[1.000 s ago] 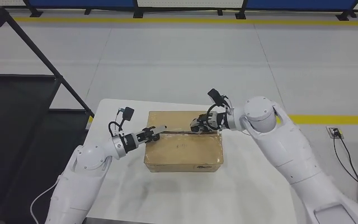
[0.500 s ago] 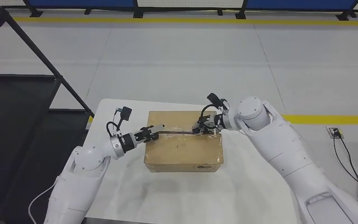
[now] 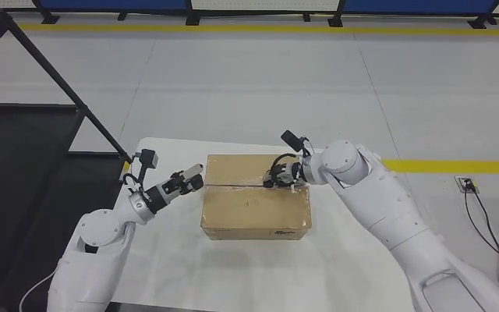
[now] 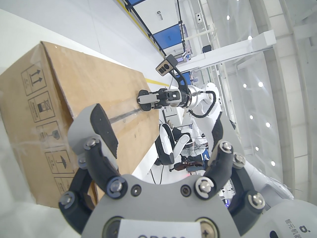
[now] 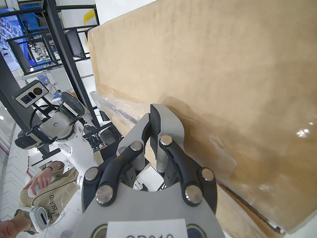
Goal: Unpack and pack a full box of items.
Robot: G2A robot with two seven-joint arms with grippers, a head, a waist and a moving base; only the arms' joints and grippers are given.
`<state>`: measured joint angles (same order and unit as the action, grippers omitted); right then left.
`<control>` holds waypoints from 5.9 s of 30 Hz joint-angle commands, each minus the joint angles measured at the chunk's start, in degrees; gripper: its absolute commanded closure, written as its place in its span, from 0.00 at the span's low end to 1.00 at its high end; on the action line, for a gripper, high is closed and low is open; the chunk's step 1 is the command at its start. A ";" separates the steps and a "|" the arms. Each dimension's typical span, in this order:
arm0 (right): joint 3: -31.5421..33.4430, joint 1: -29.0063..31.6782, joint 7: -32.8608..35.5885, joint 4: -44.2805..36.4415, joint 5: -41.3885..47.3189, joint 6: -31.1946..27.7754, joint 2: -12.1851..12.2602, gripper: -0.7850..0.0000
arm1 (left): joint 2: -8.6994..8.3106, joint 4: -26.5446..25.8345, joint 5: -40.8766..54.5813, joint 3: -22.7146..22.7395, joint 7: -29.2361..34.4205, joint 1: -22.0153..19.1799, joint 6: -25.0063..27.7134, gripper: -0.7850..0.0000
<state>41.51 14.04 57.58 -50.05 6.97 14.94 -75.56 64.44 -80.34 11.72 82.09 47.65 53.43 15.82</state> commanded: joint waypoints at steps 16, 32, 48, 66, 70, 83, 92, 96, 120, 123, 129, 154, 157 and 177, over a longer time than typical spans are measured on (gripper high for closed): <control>-4.38 -3.10 -2.66 4.18 5.44 -0.06 -5.82 1.00 | -1.20 -2.76 3.58 5.71 -1.95 6.27 2.67 0.00; -9.45 -6.37 -5.19 11.64 9.43 -4.03 -13.56 1.00 | -1.91 -3.30 5.40 7.76 -1.71 8.67 3.65 0.00; -8.99 -7.50 -1.95 19.53 7.16 -4.61 -15.36 1.00 | -2.34 -2.22 5.46 6.45 0.11 6.32 2.78 0.00; 0.24 0.05 -3.08 6.31 0.08 -0.14 -7.60 1.00 | -2.44 -1.48 5.15 3.60 0.29 3.92 2.76 0.00; 3.63 3.08 -3.46 0.81 -2.63 3.24 -5.19 1.00 | -2.46 -1.38 5.17 3.07 0.27 3.52 2.74 0.00; 15.33 13.40 -2.97 -11.92 -7.51 10.12 0.90 1.00 | -2.74 -1.31 5.76 2.99 0.33 2.96 2.79 0.00; 21.01 17.36 -2.77 -16.31 -8.84 12.14 3.18 1.00 | -2.94 -1.39 5.88 2.87 0.36 2.97 2.63 0.00; 22.96 18.75 -2.49 -18.13 -9.09 13.18 3.96 1.00 | -3.02 -1.38 5.95 2.82 0.31 2.93 2.78 0.00; 13.62 12.37 -2.33 -11.48 -6.85 8.16 1.40 1.00 | -3.84 -3.21 6.48 4.67 0.07 5.59 3.05 0.00; 12.42 11.59 -3.14 -10.69 -6.66 6.95 0.86 1.00 | -3.88 -3.49 6.33 4.44 0.02 5.45 2.82 0.00; 9.34 8.94 -4.57 -8.18 -7.49 6.46 -0.50 1.00 | -4.05 -3.44 6.70 5.03 -0.37 5.94 3.28 0.00; -8.58 -4.35 -6.56 9.74 1.57 -2.13 -15.24 1.00 | -5.09 -0.91 11.02 10.73 -0.57 11.56 7.01 0.00; -10.01 -5.29 -7.36 12.28 1.82 -3.31 -17.19 1.00 | -5.12 -0.93 11.59 10.76 -0.34 12.01 7.31 0.00; -6.68 -9.10 -5.93 20.13 4.75 -15.23 -20.85 1.00 | -5.25 -2.30 12.29 9.01 1.45 11.77 7.28 0.00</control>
<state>34.00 5.07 51.46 -29.75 11.66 0.99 -96.84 59.20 -82.53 24.04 91.19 49.04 65.26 23.19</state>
